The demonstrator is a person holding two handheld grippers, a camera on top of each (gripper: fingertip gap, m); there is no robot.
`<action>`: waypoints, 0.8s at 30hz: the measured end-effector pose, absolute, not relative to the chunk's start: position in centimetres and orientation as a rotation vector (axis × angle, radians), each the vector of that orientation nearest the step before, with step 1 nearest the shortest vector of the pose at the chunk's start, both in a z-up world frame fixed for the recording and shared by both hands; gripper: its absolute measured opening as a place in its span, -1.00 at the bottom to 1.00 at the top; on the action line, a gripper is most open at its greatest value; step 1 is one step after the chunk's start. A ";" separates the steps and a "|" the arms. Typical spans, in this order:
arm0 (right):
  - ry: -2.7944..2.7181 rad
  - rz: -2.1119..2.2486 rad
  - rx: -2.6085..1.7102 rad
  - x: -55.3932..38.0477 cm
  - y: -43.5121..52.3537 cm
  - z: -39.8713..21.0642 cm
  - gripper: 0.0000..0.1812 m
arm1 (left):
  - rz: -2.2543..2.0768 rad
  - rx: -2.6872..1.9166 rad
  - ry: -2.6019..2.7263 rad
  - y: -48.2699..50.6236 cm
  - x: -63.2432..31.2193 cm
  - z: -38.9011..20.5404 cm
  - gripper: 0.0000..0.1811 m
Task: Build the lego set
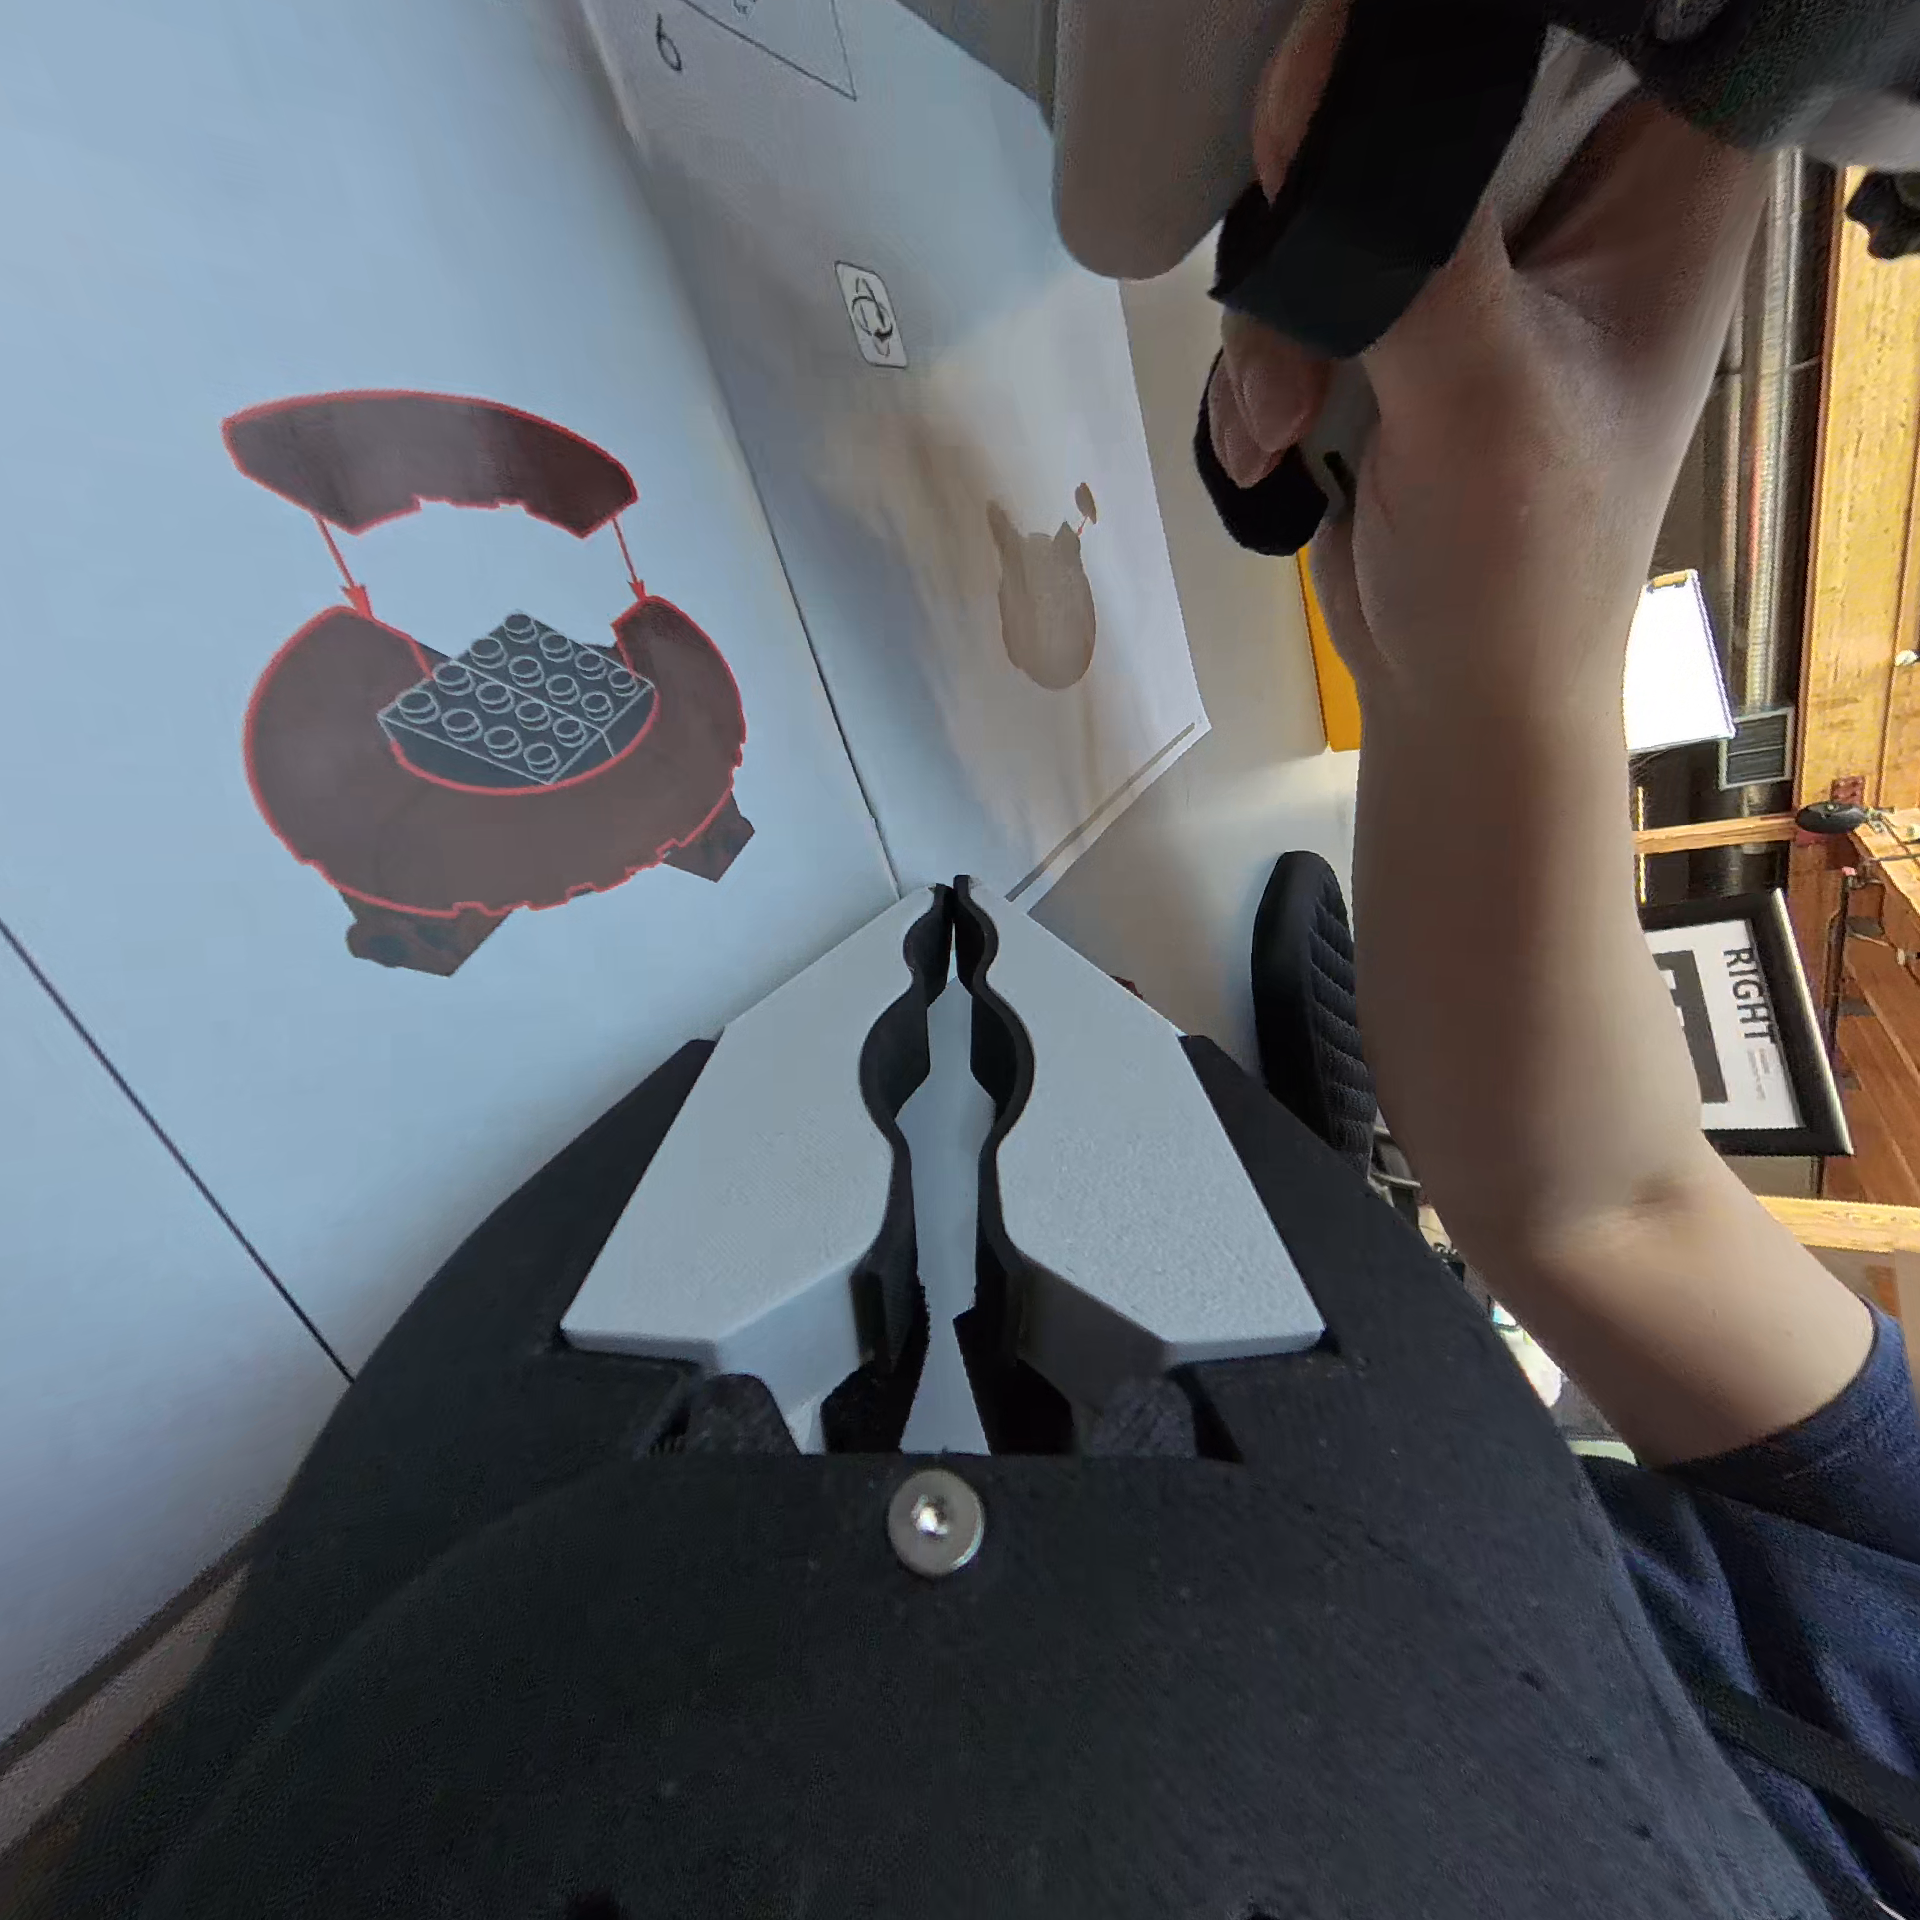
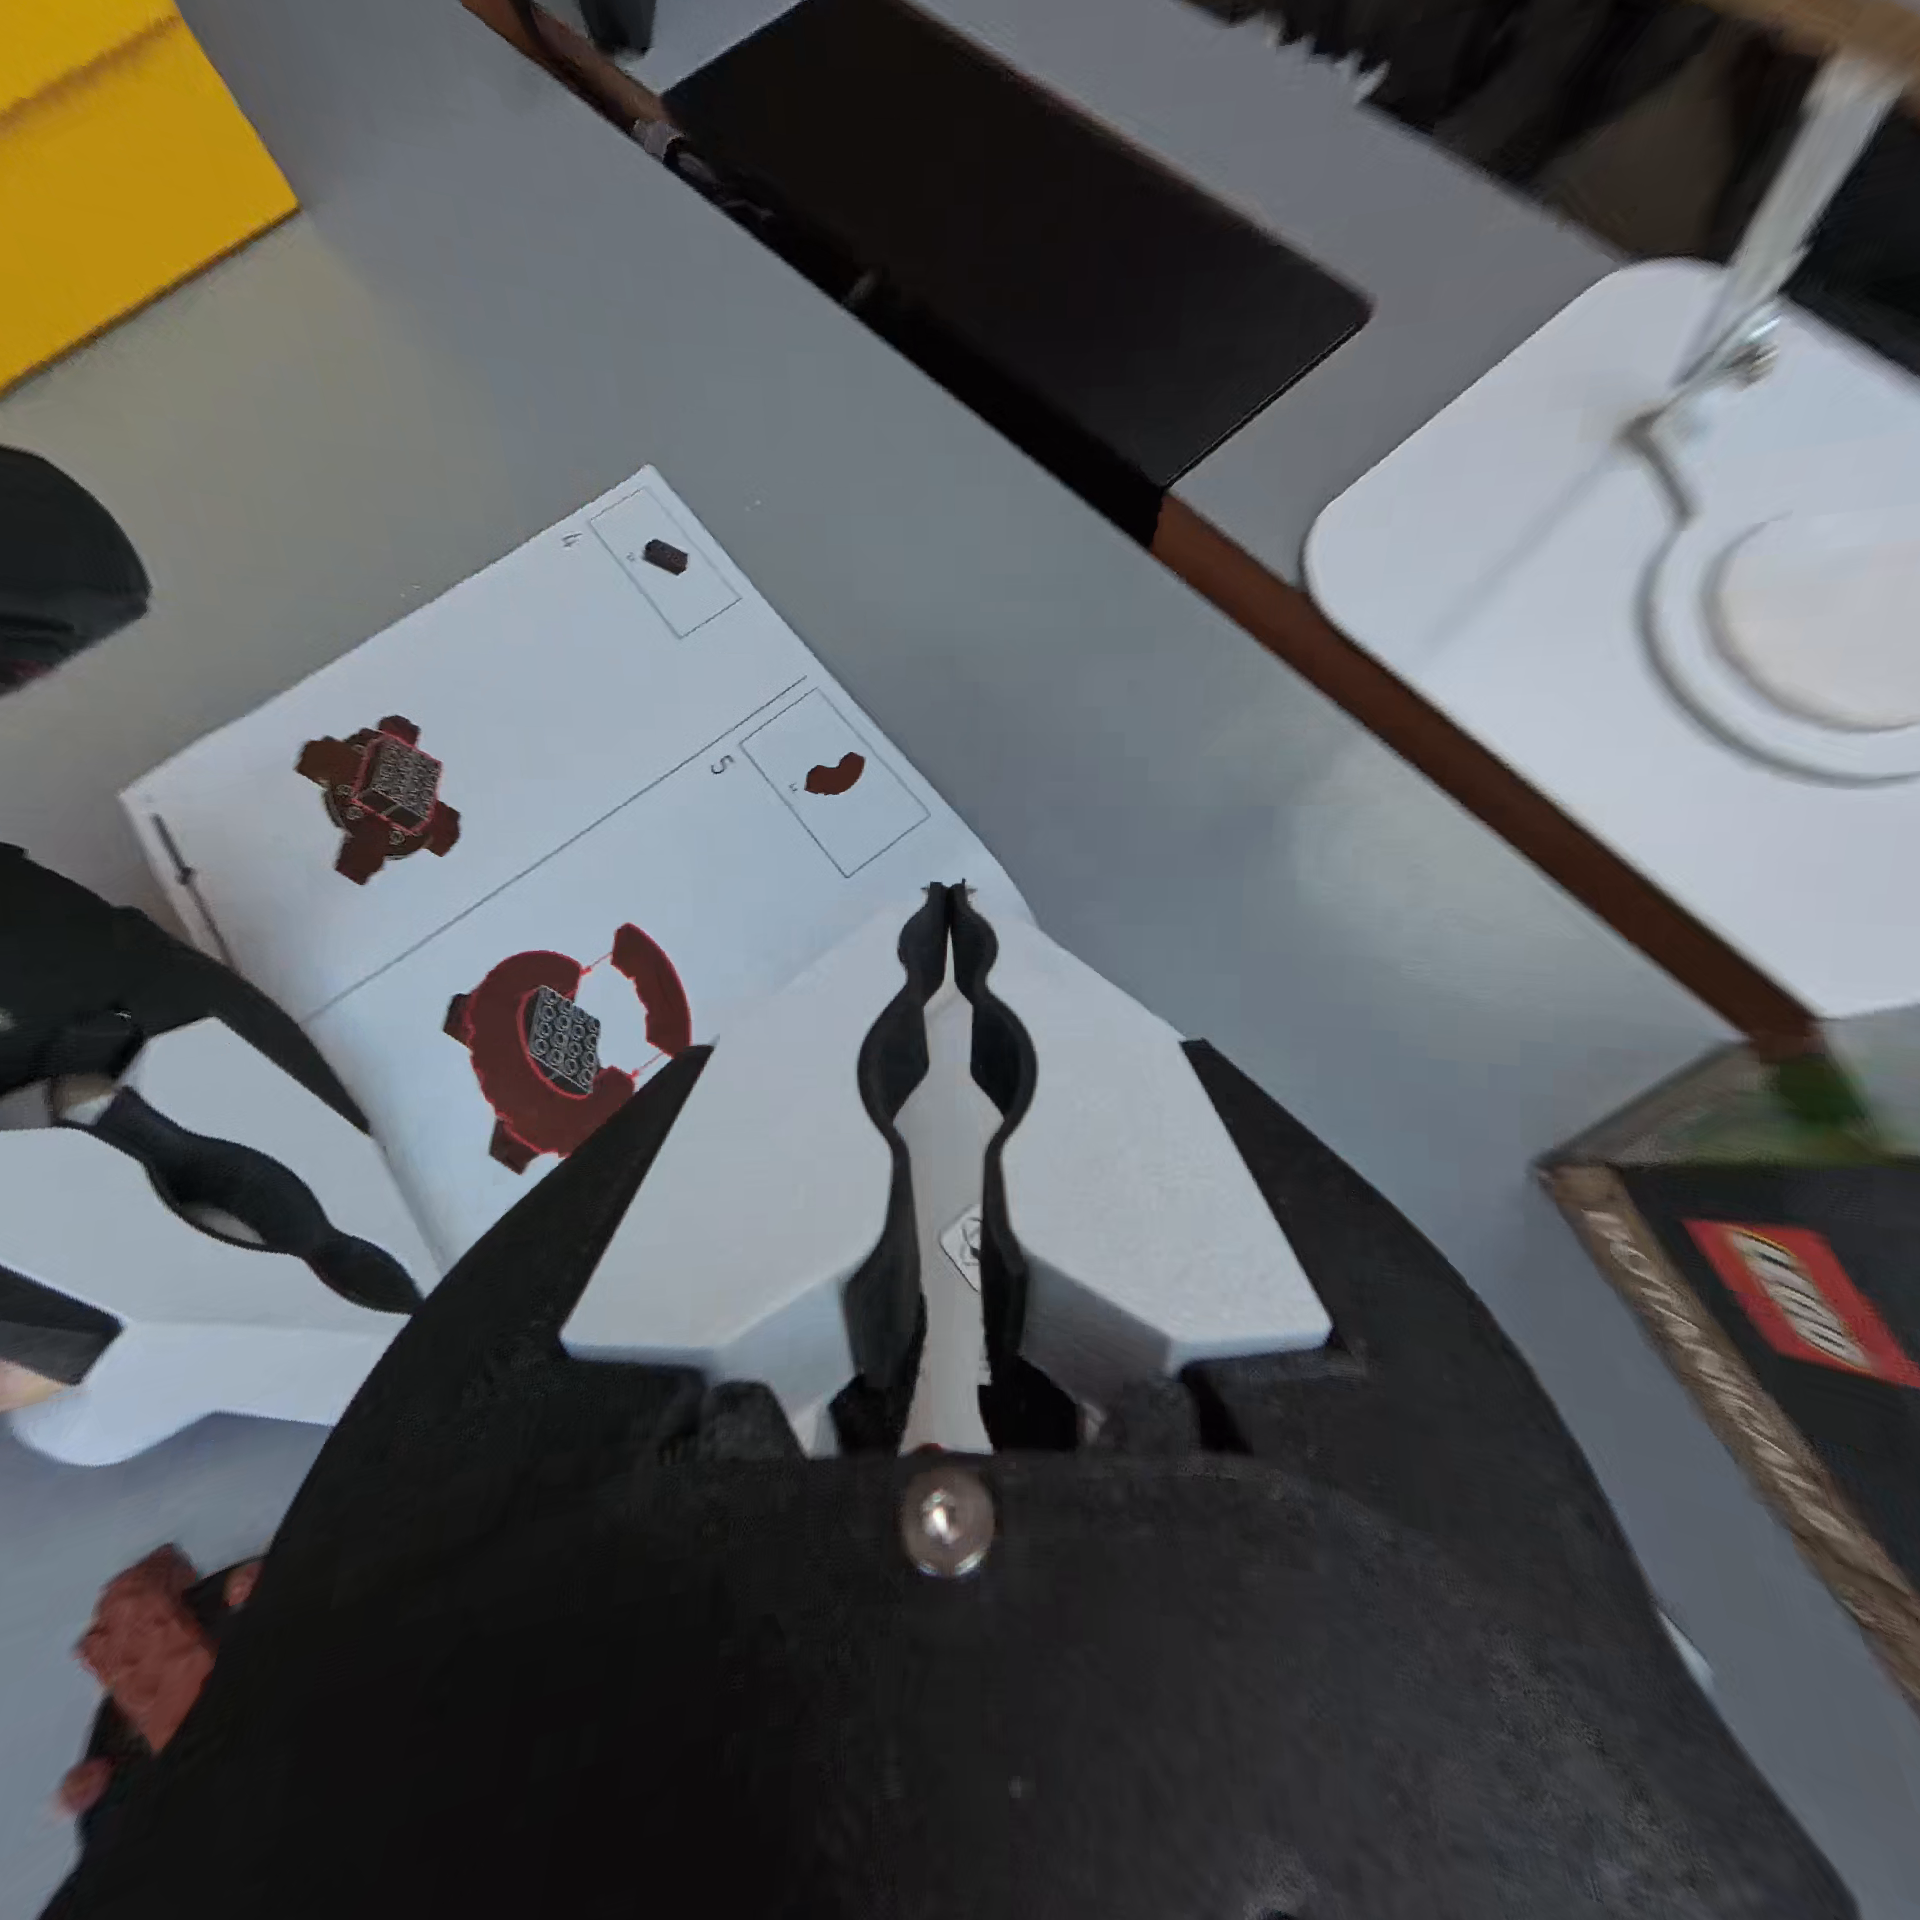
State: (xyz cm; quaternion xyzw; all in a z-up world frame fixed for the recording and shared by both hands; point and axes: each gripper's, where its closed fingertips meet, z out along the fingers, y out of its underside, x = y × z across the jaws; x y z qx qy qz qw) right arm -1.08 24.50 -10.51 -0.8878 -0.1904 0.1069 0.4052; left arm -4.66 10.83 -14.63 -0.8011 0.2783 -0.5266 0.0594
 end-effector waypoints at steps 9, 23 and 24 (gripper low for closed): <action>-0.296 -0.404 -1.853 4.8 16.2 -0.4 -0.82 | -1.221 -1.867 0.965 12.0 -6.2 -3.2 -0.90; -0.310 -0.387 -1.583 7.2 10.7 0.7 -0.49 | -0.122 -1.665 1.039 14.3 -13.6 -1.8 -0.25; -0.342 -0.268 -1.615 6.2 10.4 -0.2 -0.46 | -0.165 -1.690 1.071 13.6 -13.8 -2.9 -0.29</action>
